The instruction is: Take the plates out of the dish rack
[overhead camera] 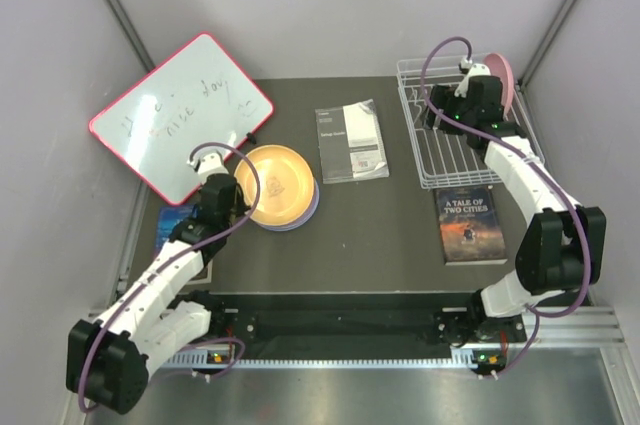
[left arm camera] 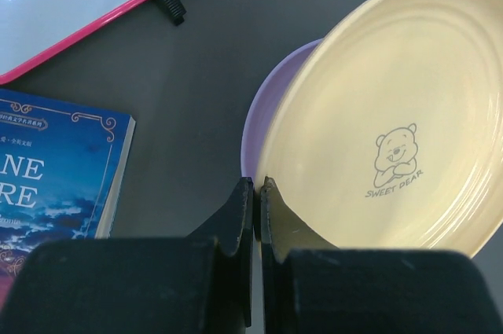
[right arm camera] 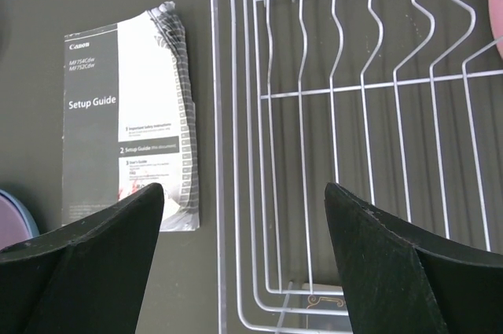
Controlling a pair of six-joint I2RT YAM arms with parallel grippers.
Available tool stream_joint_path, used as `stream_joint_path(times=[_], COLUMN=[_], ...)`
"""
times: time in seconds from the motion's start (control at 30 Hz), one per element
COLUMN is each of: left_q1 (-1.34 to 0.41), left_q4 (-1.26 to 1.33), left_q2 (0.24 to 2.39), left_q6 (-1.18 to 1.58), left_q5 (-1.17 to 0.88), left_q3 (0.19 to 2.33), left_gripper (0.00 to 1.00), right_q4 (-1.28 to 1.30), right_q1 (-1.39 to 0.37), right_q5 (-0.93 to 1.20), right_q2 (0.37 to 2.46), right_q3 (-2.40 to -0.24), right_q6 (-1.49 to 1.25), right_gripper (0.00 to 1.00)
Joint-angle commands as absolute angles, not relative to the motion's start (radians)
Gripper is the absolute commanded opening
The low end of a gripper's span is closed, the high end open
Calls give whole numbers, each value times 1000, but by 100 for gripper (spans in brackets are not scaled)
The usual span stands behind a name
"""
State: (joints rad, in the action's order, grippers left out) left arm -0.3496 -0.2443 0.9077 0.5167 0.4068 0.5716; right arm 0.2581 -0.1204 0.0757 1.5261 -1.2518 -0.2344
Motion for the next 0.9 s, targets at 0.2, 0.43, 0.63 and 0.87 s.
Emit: stream_joint_path(times=[0.2,0.43,0.63,0.87], left_q1=[-350,-350,-350,-350], left_q4=[-150,-89,-68,-75], left_q2=[985,1066,1101,1089], left_q6=[520,528,528,506], left_q5=[394,364,347,357], left_q3=[545,535,540,558], left_gripper=[0,0,30,75], right_q4=[222,227,236,250], right_q1=[-124,-126,-124,-124], right_q5=[77,104,83,6], right_q2=[1490,1483,1473,1460], right_q3=[-1299,-1298,-1302,-1315], right_q6=[-216,-215,-204,-180], right_gripper=[84,85,86,87])
